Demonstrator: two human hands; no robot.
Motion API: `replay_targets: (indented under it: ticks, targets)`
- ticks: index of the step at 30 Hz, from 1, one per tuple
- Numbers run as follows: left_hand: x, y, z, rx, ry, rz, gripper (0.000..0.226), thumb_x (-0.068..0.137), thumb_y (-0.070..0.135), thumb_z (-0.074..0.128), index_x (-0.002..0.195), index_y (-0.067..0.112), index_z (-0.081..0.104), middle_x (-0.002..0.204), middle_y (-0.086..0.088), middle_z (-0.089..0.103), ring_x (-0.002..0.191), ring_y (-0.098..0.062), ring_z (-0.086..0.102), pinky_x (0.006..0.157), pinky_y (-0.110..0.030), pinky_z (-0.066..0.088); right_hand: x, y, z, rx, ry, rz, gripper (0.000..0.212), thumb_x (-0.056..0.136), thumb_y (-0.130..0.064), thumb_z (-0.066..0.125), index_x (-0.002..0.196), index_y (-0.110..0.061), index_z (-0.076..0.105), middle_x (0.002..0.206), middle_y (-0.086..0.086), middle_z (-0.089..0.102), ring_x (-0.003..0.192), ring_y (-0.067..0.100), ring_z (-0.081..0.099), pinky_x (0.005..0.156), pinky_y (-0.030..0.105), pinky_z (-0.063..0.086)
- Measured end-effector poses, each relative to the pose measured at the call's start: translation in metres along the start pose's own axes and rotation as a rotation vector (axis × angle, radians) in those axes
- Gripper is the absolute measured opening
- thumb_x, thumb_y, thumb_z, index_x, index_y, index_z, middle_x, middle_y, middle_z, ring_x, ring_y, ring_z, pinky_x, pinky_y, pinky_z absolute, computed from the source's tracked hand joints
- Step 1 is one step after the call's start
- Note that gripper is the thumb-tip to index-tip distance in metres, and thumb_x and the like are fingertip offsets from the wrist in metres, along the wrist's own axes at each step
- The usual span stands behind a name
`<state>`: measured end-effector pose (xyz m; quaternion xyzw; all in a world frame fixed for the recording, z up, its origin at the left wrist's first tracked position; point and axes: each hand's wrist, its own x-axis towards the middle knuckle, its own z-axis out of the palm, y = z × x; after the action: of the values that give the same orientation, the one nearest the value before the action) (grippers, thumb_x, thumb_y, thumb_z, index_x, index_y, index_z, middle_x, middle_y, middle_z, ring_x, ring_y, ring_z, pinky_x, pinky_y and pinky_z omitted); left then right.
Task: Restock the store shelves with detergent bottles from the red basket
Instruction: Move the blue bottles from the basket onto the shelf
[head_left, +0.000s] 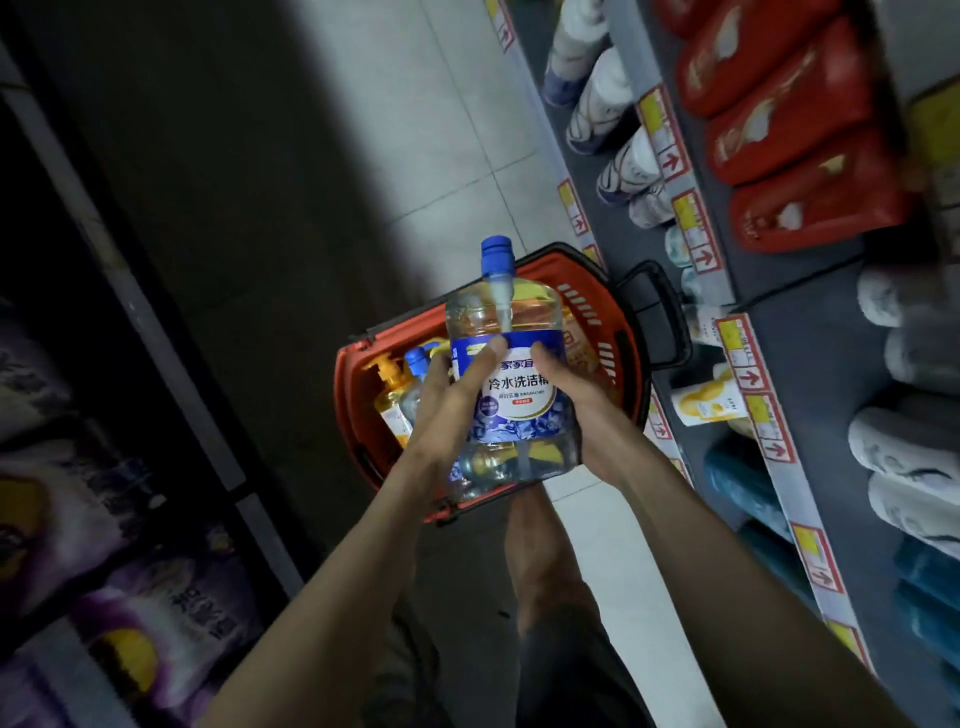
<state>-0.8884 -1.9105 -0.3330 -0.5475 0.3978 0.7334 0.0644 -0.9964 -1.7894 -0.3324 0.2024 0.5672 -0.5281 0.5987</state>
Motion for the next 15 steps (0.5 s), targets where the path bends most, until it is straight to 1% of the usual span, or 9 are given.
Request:
replay_targets:
  ticks: [2,3,6,8,9,10,12,13,15]
  targets:
    - [-0.018,0.024,-0.006,0.057,-0.042,0.034,0.062,0.091,0.061,0.073,0.134,0.018,0.059,0.113,-0.011,0.079,0.101,-0.032,0.079,0.093,-0.054,0.062,-0.021,-0.005,0.018,0.009,0.04,-0.059,0.057,0.082,-0.046,0.081,0.125,-0.01,0.073,0.126,0.022,0.074,0.119,0.042,0.071,0.109,0.06,0.053]
    - [-0.028,0.036,-0.008,0.076,-0.056,0.055,0.06,0.093,0.062,0.069,0.135,0.019,0.059,0.113,-0.01,0.08,0.101,-0.031,0.079,0.093,-0.052,0.062,-0.03,-0.008,0.026,0.007,0.053,-0.096,0.058,0.079,-0.047,0.084,0.122,-0.008,0.073,0.126,0.024,0.073,0.119,0.045,0.07,0.109,0.062,0.052]
    - [-0.065,0.073,-0.018,0.151,-0.129,0.115,0.054,0.102,0.059,0.056,0.13,0.014,0.064,0.11,-0.011,0.08,0.099,-0.029,0.079,0.087,-0.042,0.064,-0.068,-0.021,0.054,-0.002,0.039,-0.189,0.041,0.085,-0.04,0.081,0.121,-0.021,0.076,0.121,0.013,0.078,0.114,0.036,0.075,0.107,0.058,0.054]
    - [-0.094,0.098,-0.028,0.175,-0.154,0.147,0.052,0.104,0.056,0.054,0.127,0.011,0.066,0.109,-0.013,0.08,0.098,-0.029,0.079,0.082,-0.037,0.065,-0.099,-0.033,0.074,-0.007,0.034,-0.231,0.038,0.082,-0.041,0.083,0.116,-0.026,0.078,0.119,0.011,0.079,0.111,0.033,0.076,0.105,0.056,0.055]
    - [-0.108,0.11,-0.033,0.175,-0.156,0.154,0.052,0.103,0.057,0.056,0.128,0.012,0.065,0.11,-0.013,0.08,0.099,-0.029,0.079,0.082,-0.038,0.065,-0.115,-0.04,0.086,-0.009,0.029,-0.254,0.038,0.08,-0.041,0.083,0.115,-0.025,0.079,0.117,0.01,0.08,0.108,0.031,0.077,0.102,0.054,0.057]
    - [-0.123,0.121,-0.038,0.175,-0.167,0.162,0.054,0.102,0.058,0.058,0.13,0.012,0.064,0.113,-0.014,0.079,0.101,-0.031,0.079,0.086,-0.042,0.064,-0.132,-0.047,0.097,-0.022,0.018,-0.271,0.039,0.08,-0.04,0.081,0.115,-0.024,0.078,0.114,0.008,0.081,0.105,0.028,0.078,0.096,0.048,0.06]
    - [-0.153,0.142,-0.046,0.178,-0.187,0.186,0.06,0.098,0.065,0.062,0.131,0.015,0.065,0.118,-0.015,0.078,0.106,-0.034,0.077,0.096,-0.052,0.061,-0.165,-0.06,0.121,-0.055,-0.002,-0.313,0.041,0.081,-0.036,0.078,0.119,-0.021,0.074,0.109,0.005,0.082,0.1,0.022,0.08,0.082,0.035,0.063]
    - [-0.167,0.152,-0.051,0.175,-0.186,0.199,0.063,0.094,0.069,0.064,0.13,0.017,0.068,0.119,-0.014,0.077,0.109,-0.035,0.076,0.1,-0.056,0.058,-0.181,-0.066,0.133,-0.075,-0.011,-0.332,0.045,0.081,-0.036,0.077,0.122,-0.019,0.072,0.11,0.005,0.082,0.101,0.023,0.08,0.081,0.033,0.064]
    - [-0.195,0.172,-0.06,0.163,-0.186,0.231,0.062,0.092,0.072,0.066,0.127,0.021,0.071,0.12,-0.013,0.077,0.111,-0.035,0.075,0.105,-0.059,0.055,-0.211,-0.078,0.155,-0.11,-0.018,-0.369,0.05,0.082,-0.036,0.078,0.127,-0.015,0.071,0.114,0.008,0.081,0.106,0.026,0.078,0.091,0.041,0.063]
